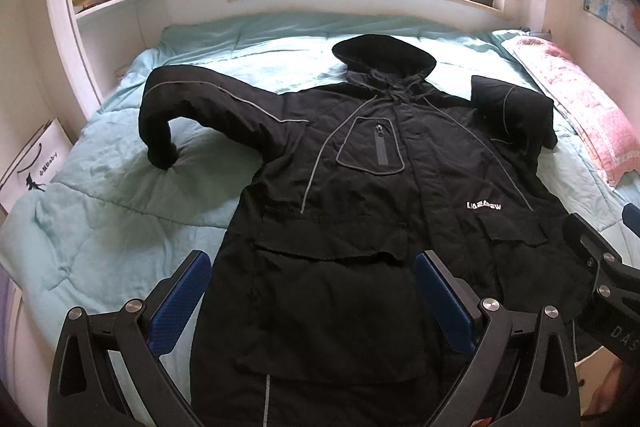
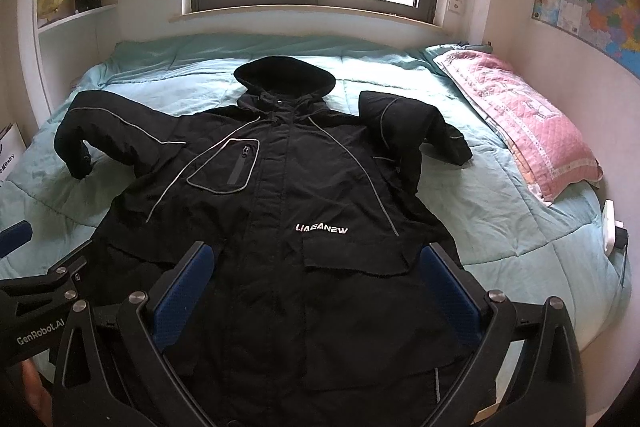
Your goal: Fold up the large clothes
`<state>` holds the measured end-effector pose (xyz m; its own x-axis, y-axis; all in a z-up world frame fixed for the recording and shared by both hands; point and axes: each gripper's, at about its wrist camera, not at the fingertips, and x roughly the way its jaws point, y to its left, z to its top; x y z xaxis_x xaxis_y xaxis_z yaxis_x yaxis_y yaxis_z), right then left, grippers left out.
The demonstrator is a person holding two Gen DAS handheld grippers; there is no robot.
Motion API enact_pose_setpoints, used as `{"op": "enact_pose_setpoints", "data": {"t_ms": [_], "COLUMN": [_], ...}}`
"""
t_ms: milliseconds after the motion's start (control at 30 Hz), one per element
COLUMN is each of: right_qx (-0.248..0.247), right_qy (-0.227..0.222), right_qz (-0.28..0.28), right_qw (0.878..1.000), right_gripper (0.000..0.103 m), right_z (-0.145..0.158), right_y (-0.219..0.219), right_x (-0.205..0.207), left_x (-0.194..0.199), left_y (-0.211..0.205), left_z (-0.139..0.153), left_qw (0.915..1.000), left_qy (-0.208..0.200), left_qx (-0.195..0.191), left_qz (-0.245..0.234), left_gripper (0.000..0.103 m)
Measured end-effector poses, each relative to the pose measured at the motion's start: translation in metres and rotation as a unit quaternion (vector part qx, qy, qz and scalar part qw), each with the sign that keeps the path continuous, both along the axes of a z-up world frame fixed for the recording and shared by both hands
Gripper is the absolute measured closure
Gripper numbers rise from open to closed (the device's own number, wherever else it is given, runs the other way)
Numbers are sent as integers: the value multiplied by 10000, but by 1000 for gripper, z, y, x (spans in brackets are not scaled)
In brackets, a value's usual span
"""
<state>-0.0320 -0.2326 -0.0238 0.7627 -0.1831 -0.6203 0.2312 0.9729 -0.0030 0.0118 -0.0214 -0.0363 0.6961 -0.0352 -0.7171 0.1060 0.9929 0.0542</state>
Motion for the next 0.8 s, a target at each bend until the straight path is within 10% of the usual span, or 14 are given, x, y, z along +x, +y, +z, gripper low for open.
{"op": "enact_pose_setpoints", "data": {"t_ms": [800], "right_qx": [-80], "right_qy": [137], "right_qz": [168], "right_qw": [9997], "right_gripper": [0], "right_z": [-3], "right_y": [20], "right_x": [13], "left_x": [6], "left_y": [15], "left_z": [-2], "left_qw": [9997], "left_qy": [44], "left_qx": [-214], "left_qz": [56], "left_gripper": [2]}}
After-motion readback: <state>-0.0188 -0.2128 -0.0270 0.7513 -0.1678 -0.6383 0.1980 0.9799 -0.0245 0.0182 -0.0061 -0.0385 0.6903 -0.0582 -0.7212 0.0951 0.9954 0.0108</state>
